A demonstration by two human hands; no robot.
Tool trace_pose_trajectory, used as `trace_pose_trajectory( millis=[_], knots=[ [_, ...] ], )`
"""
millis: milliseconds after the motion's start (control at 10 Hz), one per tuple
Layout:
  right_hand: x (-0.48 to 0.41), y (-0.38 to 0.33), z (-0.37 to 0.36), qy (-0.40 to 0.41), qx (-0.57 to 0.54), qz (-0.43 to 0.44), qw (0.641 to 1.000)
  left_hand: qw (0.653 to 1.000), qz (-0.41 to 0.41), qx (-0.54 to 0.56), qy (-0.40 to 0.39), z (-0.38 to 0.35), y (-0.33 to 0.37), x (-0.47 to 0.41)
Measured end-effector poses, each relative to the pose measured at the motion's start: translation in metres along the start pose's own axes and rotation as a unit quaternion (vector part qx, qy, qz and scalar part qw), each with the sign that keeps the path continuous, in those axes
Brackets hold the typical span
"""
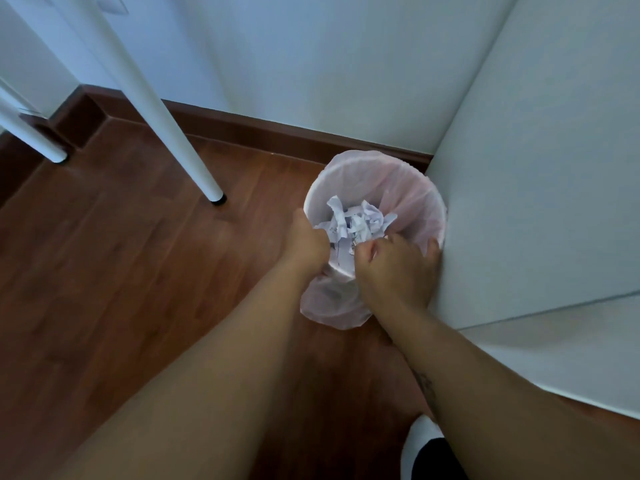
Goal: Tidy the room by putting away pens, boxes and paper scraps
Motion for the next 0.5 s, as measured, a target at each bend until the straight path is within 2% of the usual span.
trace_pose_trajectory(
  millis=[100,200,400,500],
  knots=[
    [0.011,-0.005,0.005,-0.040,0.005,0.050,0.998,0.998,0.021,-0.041,-0.036,0.001,-0.001,0.000],
    [0.025,-0.009,0.005,-0.075,0.020,0.089,0.993,0.996,0.029,-0.076,-0.041,0.001,-0.006,0.000],
    [0.024,-0.001,0.006,-0.090,0.050,0.117,0.988,0.999,0.044,-0.016,-0.011,0.003,-0.013,0.011],
    [0.023,-0.005,0.014,-0.067,0.043,0.127,0.989,0.998,-0.028,-0.051,0.032,0.017,0.002,0.017]
  ],
)
Point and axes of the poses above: each hand's wrist, its own x-axis away from the middle knuckle, its own z-axis out of the back of the hand, y = z × x, the point moved 8 cm from there along -x, towards the middle knuckle, and after that the axes turned 1 degree about x, right-handed, at the moved point
